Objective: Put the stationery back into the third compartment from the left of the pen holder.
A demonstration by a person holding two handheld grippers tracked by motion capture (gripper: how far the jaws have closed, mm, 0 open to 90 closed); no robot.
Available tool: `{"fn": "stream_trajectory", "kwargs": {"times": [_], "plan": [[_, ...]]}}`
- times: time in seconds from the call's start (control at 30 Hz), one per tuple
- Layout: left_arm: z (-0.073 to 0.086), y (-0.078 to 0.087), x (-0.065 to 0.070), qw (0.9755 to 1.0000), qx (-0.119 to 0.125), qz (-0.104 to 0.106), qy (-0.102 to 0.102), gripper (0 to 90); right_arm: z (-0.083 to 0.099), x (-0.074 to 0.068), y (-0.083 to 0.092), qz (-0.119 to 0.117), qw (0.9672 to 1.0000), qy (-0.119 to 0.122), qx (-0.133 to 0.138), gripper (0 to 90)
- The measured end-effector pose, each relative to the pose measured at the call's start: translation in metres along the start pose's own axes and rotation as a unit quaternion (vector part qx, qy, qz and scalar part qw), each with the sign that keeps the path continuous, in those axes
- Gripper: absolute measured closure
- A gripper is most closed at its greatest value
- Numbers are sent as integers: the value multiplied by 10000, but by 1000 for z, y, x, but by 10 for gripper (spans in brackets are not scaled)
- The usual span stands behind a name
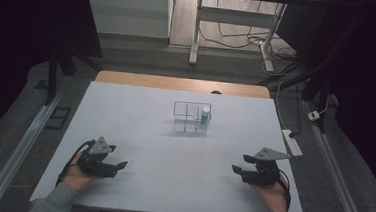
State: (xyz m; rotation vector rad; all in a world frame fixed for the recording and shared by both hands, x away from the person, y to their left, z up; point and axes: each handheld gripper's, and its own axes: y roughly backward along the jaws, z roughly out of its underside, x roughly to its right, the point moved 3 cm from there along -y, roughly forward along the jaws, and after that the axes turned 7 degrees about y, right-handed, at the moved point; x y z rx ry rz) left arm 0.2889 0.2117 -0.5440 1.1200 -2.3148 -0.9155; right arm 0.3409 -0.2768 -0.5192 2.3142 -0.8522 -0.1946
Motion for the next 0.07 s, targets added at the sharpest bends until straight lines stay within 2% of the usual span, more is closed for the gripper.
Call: {"fn": "stream_trajectory", "kwargs": {"times": [0.07], "plan": [[0,0,0,10000,3,-3,-2,253,0,-1,0,0,10000,2,13,354]]}}
